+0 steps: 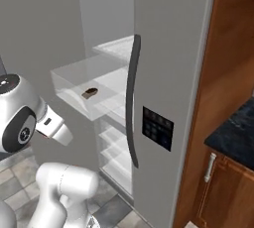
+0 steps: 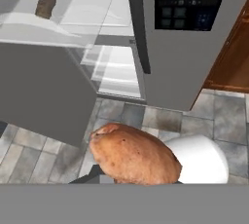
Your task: Place the sweet potato and mushroom inside the fridge drawer. Close the drawer after placing the vegetables.
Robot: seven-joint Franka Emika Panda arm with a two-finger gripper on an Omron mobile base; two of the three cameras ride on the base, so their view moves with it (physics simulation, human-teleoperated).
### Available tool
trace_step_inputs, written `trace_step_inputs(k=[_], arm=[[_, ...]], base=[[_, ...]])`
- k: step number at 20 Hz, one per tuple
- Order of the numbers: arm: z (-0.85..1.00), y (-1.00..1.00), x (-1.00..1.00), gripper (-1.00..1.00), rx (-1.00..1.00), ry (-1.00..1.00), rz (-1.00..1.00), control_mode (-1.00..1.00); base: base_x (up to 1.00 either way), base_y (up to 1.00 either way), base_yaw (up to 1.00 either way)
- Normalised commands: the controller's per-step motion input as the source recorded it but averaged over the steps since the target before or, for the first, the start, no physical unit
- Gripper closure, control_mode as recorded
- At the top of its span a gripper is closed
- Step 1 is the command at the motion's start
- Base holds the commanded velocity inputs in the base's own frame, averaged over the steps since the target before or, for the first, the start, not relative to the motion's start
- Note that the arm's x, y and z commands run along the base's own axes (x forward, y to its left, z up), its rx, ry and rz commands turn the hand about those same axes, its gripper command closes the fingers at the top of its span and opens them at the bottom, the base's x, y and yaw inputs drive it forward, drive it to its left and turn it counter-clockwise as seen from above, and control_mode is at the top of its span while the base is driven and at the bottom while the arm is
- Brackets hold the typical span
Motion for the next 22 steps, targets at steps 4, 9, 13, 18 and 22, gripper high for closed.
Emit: trace_step_inputs(k=[4,9,13,18,22], arm=[[0.0,0.0,0.0,1.0,0.0,0.0,0.0,1.0],[0.0,0.0,0.0,1.0,0.0,0.0,0.0,1.0],[0.0,0.0,0.0,1.0,0.0,0.0,0.0,1.0],[0.0,0.0,0.0,1.0,0.0,0.0,0.0,1.0],[0.0,0.0,0.0,1.0,0.0,0.0,0.0,1.0]], base=[[0.21,0.29,0.05],[0.43,0.37,0.02],[0.44,0.41,0.02],[0.57,0.21,0.02],[0.43,0.0,0.01]])
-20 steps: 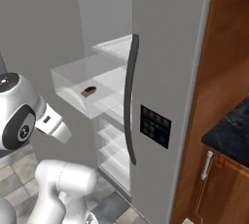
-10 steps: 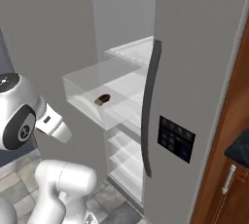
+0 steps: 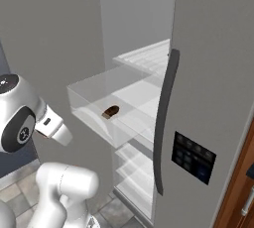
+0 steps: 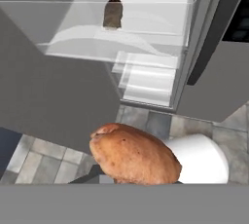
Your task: Place the sweet potato and mushroom inside the fridge drawer. Close the drawer after placing the vegetables.
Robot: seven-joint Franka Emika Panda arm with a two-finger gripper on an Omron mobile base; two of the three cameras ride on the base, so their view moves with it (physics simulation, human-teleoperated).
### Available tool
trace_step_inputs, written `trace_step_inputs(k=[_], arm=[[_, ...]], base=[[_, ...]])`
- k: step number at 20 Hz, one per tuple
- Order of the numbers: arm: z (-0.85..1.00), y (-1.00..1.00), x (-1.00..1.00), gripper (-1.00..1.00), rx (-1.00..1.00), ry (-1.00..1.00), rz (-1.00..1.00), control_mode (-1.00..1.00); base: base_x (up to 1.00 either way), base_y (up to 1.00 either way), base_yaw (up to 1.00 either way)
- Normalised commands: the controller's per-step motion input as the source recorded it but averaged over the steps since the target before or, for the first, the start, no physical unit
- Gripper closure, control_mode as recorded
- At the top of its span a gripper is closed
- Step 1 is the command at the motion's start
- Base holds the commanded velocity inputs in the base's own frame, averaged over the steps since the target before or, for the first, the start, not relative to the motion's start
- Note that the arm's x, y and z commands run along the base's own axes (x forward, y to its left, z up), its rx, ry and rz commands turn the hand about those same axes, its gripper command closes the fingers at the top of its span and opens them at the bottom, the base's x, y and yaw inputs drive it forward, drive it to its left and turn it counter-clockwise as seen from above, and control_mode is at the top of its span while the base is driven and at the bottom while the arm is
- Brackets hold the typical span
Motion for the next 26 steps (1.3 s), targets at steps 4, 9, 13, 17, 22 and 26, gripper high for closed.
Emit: trace_step_inputs(k=[4,9,13,17,22,26], arm=[[0.0,0.0,0.0,1.0,0.0,0.0,0.0,1.0],[0.31,-0.07,-0.11,1.0,0.0,-0.05,0.02,-1.0],[1.0,0.0,0.04,1.0,-0.04,-0.04,0.0,-1.0],[1.0,-0.11,0.43,1.0,-0.02,0.02,0.0,-1.0],[0.34,-0.25,1.0,1.0,0.0,0.13,0.0,-1.0],[-0.13,-0.27,1.0,1.0,0.01,0.09,0.0,-1.0]], base=[[0.19,-0.09,0.02],[0.0,-0.04,0.01],[0.0,0.0,0.0],[0.0,0.0,0.0],[0.0,0.0,0.0],[0.0,0.0,0.0]])
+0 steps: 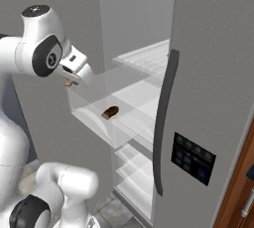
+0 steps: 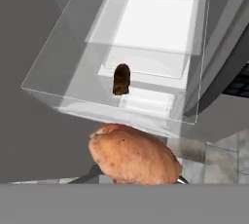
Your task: Place the sweet potato and mushroom inside the fridge drawer. Close the drawer after placing the vegetables.
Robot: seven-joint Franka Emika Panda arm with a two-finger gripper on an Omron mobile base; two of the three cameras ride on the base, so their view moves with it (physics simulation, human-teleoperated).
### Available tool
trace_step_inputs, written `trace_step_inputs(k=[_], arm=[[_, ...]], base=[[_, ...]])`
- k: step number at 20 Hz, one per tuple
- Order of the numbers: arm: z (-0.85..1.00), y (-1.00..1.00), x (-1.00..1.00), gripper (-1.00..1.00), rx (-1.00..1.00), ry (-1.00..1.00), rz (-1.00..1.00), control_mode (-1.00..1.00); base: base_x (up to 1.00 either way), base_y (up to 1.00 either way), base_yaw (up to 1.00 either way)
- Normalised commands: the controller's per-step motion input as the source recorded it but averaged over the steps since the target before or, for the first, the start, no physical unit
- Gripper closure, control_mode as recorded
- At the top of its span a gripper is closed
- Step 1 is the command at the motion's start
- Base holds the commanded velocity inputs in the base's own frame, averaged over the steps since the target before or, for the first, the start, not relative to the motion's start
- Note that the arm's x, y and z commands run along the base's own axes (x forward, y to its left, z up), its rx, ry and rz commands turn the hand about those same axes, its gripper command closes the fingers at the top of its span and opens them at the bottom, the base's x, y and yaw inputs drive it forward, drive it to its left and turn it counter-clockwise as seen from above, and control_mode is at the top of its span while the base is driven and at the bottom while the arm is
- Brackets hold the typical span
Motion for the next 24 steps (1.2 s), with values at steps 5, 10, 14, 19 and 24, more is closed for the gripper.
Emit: trace_step_inputs(k=[5,10,14,19,24], arm=[[-0.74,-0.24,0.98,1.0,0.0,0.04,0.0,-1.0],[-0.91,-0.24,0.94,1.0,0.0,0.02,0.0,-1.0],[-0.68,-0.15,0.91,1.0,0.0,0.02,0.0,-1.0],[-0.49,-0.13,0.8,1.0,0.0,0.09,0.0,-1.0],[-0.46,-0.13,0.61,1.0,0.01,0.07,0.0,-1.0]], base=[[0.0,0.0,0.0],[0.0,0.0,0.0],[0.0,0.0,0.0],[0.0,0.0,0.0],[0.0,0.0,0.0]])
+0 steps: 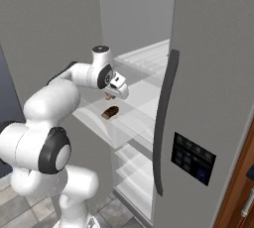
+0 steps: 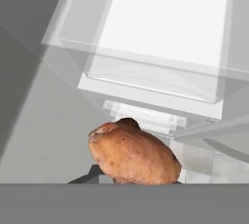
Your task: Place the sweet potato and mushroom inside the fridge drawer. Close the drawer after placing the vegetables.
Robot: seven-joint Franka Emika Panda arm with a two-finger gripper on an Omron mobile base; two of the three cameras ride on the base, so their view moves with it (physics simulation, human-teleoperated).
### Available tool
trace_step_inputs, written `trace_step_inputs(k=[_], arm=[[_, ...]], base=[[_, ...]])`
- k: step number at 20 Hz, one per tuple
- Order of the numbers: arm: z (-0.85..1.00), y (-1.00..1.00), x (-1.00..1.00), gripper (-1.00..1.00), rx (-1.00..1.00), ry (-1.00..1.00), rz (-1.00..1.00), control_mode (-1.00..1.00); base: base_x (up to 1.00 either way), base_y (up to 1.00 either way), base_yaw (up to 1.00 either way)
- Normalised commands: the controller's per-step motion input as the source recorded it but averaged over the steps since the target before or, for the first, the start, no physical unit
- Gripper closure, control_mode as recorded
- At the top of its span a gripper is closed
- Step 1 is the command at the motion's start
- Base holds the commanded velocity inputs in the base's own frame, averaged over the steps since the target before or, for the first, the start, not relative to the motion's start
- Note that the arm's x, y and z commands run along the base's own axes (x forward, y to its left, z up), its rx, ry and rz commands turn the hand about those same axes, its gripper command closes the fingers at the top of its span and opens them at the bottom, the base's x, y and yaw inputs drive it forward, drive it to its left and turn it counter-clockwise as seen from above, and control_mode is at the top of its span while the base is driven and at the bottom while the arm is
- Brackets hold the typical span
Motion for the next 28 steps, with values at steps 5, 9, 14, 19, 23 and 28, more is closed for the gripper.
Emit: trace_step_inputs(k=[5,9,14,19,23,28], arm=[[-0.5,-0.08,0.4,1.0,0.02,0.05,0.0,-1.0],[-0.56,-0.02,0.11,1.0,0.0,0.0,0.0,-1.0],[-0.57,-0.03,0.05,1.0,0.0,0.0,0.0,-1.0],[-0.47,0.0,0.05,1.0,0.01,0.0,0.0,-1.0],[-0.45,0.02,0.0,-1.0,0.0,0.0,0.0,-1.0],[-0.05,0.07,-0.03,-1.0,0.0,0.0,0.0,-1.0]], base=[[0.0,0.0,0.0],[0.0,0.0,0.0],[0.0,0.0,0.0],[0.0,0.0,0.0],[0.0,0.0,0.0],[0.0,0.0,0.0]])
